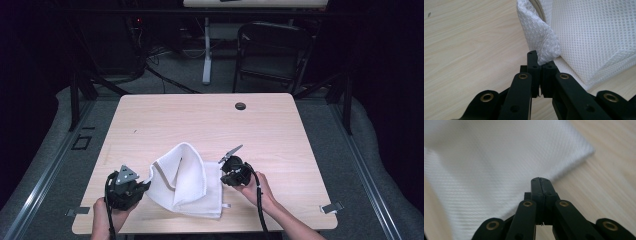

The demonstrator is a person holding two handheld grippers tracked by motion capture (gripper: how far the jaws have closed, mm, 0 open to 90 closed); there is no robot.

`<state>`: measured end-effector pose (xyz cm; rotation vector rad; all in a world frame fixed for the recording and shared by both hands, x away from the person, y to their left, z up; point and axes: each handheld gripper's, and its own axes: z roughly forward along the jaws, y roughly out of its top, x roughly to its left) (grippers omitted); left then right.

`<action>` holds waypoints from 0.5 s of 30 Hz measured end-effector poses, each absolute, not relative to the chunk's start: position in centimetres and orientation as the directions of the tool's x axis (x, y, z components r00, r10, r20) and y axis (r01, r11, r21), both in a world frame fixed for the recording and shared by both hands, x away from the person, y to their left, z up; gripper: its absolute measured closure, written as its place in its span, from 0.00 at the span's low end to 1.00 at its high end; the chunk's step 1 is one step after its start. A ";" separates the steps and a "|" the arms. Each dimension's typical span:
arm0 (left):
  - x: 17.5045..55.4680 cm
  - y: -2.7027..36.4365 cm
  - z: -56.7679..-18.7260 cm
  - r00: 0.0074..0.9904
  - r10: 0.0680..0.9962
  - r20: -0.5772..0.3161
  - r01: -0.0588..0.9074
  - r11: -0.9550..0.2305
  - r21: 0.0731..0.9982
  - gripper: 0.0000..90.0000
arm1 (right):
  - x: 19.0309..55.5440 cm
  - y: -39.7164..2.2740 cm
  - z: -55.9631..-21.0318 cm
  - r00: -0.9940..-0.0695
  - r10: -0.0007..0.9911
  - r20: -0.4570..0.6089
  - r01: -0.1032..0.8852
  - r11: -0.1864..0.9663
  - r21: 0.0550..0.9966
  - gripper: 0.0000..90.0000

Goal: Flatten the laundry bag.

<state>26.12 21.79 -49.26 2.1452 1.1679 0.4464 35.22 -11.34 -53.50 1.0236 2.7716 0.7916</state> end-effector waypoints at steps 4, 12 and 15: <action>26.2 21.9 -49.4 0.542 0.840 -0.009 0.624 -0.395 0.674 0.98 | 34.1 -9.8 -53.0 -0.817 0.565 0.115 0.531 0.659 0.533 1.00; 26.4 22.5 -49.8 0.535 0.845 -0.025 0.646 -0.389 0.657 0.98 | 33.9 -8.7 -55.4 -0.821 0.553 0.147 0.555 0.707 0.438 1.00; 26.4 22.2 -49.9 0.544 0.839 -0.022 0.644 -0.400 0.652 0.98 | 33.9 -8.9 -55.4 -0.822 0.550 0.146 0.553 0.711 0.434 1.00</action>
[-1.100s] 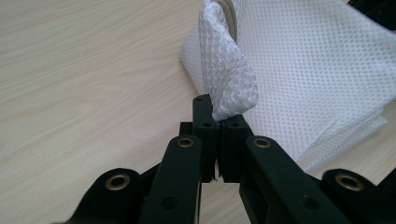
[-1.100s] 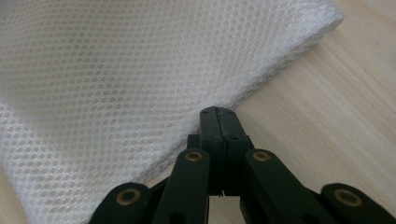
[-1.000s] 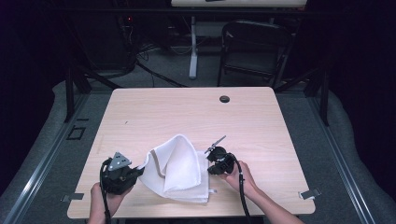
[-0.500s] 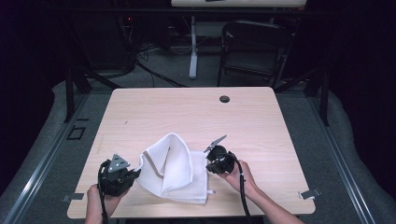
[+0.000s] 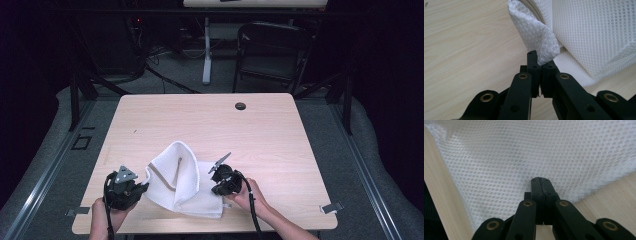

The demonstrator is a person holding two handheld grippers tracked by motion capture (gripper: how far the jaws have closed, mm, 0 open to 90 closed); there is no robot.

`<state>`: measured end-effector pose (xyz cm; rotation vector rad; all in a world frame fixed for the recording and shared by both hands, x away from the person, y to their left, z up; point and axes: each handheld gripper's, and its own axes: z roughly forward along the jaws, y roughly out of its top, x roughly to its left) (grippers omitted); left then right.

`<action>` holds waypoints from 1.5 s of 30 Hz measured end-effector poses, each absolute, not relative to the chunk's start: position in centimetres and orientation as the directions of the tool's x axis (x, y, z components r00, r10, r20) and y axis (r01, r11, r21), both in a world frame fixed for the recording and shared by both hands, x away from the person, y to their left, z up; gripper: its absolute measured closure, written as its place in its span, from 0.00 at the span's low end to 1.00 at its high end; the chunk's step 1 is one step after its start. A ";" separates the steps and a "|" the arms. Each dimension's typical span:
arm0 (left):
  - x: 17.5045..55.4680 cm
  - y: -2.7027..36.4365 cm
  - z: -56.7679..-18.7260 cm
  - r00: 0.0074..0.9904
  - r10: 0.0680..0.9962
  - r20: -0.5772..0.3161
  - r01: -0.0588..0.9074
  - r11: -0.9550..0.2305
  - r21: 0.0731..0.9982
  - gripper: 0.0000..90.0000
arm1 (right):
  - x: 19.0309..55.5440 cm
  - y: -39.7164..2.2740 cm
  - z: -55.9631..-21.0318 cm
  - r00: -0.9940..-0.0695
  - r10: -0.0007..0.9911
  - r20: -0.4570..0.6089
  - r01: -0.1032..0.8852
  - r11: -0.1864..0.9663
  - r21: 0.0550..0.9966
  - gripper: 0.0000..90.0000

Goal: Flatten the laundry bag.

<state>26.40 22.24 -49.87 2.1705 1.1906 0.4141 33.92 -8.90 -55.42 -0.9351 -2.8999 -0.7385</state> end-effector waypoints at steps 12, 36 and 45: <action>26.9 19.9 -51.0 0.601 0.798 -0.055 0.656 -0.453 0.604 0.97 | 34.4 -12.2 -55.1 -0.789 0.602 0.121 0.595 0.701 0.394 1.00; 27.0 21.4 -51.5 0.594 0.791 -0.149 0.716 -0.435 0.546 0.37 | 35.4 -16.1 -54.8 -0.761 0.638 0.119 0.633 0.688 0.356 1.00; 26.8 21.3 -50.7 0.610 0.779 -0.145 0.687 -0.428 0.587 0.18 | 35.3 -17.4 -54.3 -0.774 0.623 0.115 0.610 0.683 0.402 0.89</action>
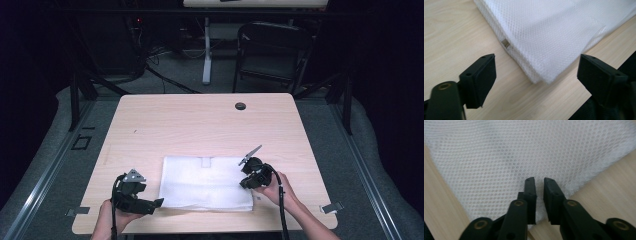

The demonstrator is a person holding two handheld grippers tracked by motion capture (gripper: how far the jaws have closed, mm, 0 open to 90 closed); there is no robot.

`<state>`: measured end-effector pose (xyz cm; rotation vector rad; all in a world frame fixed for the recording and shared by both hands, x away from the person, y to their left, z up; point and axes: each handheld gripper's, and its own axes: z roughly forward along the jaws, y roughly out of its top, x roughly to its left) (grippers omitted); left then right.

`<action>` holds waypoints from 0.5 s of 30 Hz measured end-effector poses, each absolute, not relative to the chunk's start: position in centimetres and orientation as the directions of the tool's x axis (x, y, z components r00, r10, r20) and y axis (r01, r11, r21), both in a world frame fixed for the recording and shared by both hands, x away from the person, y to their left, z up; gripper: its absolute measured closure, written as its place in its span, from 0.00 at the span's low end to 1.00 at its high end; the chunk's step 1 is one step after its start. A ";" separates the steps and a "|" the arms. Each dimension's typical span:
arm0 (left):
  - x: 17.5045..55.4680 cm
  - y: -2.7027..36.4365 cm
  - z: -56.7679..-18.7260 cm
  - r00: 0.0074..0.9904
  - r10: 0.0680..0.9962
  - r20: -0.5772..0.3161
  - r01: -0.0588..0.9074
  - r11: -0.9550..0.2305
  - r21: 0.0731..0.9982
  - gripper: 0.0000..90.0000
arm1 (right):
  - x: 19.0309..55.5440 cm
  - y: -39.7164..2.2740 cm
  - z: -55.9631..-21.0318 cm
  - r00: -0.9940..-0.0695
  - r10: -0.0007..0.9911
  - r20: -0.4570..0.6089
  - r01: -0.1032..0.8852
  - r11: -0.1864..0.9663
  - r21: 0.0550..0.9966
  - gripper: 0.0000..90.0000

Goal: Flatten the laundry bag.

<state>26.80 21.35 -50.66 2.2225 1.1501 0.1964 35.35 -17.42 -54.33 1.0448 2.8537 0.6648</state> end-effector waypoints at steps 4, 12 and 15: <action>26.9 21.5 -50.5 0.607 0.781 -0.144 0.679 -0.416 0.605 0.16 | 34.5 -18.3 -52.5 -0.788 0.607 0.099 0.580 0.679 0.451 0.73; 27.8 20.2 -50.3 0.643 0.757 -0.118 0.646 -0.453 0.615 0.13 | 31.9 -18.7 -51.4 -0.801 0.595 0.068 0.547 0.682 0.486 0.52; 28.1 19.7 -50.3 0.653 0.748 -0.115 0.636 -0.460 0.620 0.12 | 31.2 -18.6 -51.5 -0.800 0.595 0.078 0.554 0.682 0.479 0.48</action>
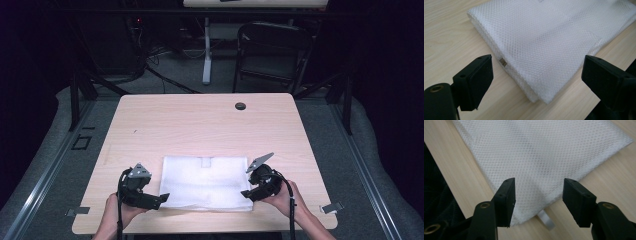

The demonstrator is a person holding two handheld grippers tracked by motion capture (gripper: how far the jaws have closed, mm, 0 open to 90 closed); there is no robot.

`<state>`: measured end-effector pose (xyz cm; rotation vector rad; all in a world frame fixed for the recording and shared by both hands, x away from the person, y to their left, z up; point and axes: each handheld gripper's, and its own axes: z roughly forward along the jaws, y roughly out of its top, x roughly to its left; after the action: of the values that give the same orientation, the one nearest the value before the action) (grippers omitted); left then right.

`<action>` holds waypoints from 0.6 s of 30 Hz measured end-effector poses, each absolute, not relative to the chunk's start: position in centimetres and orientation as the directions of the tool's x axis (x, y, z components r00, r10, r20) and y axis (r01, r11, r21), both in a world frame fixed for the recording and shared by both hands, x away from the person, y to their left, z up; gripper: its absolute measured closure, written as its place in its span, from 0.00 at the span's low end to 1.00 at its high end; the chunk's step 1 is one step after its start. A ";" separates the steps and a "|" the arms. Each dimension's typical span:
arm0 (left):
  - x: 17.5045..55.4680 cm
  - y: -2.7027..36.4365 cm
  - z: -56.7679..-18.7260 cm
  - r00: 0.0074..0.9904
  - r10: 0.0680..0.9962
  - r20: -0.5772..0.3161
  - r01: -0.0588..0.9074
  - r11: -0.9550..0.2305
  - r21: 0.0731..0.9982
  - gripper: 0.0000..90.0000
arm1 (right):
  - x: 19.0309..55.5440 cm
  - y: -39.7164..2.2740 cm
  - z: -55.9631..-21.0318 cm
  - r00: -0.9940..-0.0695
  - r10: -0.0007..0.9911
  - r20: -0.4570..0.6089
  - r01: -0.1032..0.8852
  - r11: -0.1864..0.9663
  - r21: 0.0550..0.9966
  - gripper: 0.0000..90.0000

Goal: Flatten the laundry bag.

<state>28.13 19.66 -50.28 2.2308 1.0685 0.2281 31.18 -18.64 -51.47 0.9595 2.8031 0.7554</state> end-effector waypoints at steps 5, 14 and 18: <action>29.2 18.7 -50.4 0.676 0.730 -0.101 0.620 -0.490 0.612 0.10 | 30.1 -18.3 -52.0 -0.810 0.584 0.044 0.537 0.710 0.456 0.41; 30.0 17.3 -50.4 0.712 0.696 -0.095 0.589 -0.517 0.620 0.11 | 29.3 -16.7 -52.6 -0.845 0.533 0.032 0.487 0.746 0.455 0.53; 29.7 17.1 -50.8 0.722 0.684 -0.106 0.588 -0.526 0.615 0.10 | 29.1 -16.0 -53.1 -0.860 0.510 0.026 0.469 0.769 0.435 0.59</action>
<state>29.72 17.14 -50.80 2.2850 0.9594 0.1945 29.10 -15.96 -53.07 0.7945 2.8657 0.6674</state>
